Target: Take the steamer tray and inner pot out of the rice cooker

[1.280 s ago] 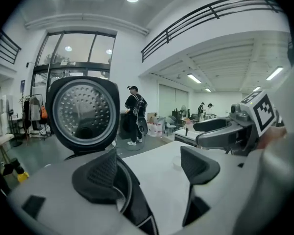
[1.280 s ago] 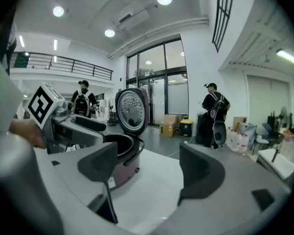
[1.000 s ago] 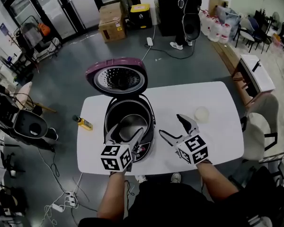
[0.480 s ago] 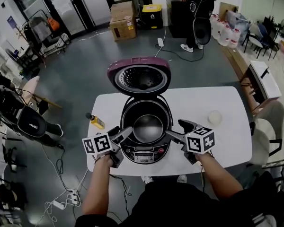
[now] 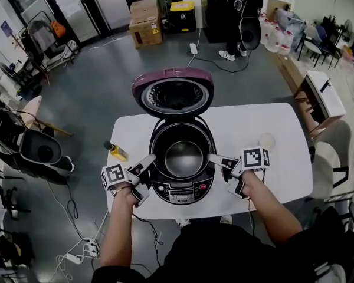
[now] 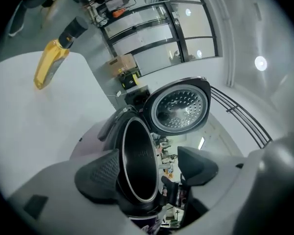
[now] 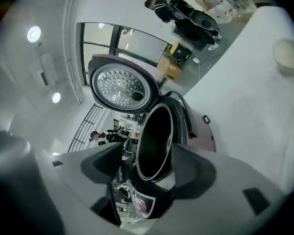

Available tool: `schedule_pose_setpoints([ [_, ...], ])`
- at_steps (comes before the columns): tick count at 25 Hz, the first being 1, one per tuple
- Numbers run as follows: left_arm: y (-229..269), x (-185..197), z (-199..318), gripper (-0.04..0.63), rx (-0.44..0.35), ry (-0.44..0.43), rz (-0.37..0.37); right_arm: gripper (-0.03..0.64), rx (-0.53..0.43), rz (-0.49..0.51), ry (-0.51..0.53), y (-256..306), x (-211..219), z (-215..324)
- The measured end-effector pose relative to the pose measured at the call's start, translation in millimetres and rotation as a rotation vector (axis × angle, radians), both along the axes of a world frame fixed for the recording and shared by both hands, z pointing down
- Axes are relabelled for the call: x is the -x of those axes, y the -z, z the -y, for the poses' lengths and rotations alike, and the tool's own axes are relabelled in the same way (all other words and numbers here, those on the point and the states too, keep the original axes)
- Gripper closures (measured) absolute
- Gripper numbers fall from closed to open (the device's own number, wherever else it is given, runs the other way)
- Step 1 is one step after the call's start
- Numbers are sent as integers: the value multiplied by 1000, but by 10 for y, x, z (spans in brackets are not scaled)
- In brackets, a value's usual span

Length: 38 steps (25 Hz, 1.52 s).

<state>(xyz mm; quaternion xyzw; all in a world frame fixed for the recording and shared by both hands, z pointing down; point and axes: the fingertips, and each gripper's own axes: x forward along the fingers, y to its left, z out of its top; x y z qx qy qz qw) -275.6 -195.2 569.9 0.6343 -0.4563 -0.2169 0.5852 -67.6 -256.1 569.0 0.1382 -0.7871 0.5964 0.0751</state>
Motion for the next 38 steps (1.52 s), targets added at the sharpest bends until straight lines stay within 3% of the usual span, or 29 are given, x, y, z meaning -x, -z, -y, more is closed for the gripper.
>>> schedule_pose_setpoints([
  [9, -48, -67, 4, 253, 28, -86, 77, 303, 102, 28, -41, -107, 65, 15],
  [14, -99, -37, 51, 298, 51, -126, 106, 315, 103, 4, -49, -155, 147, 69],
  [20, -165, -65, 141, 355, 98, -180, 173, 452, 43, -140, -23, -289, 139, 139],
  [24, -255, 45, 115, 474, 148, -197, 241, 569, -30, -268, -35, -379, 138, 153],
  [27, -320, 81, 119, 574, 168, -201, 289, 581, -53, -299, -56, -389, 113, 177],
  [32, -307, 85, 101, 574, 154, -212, 321, 588, -61, -293, -126, -348, 110, 161],
  [38, 33, 112, 105, 576, 55, -198, 404, 595, -123, -264, -217, -52, 103, 80],
])
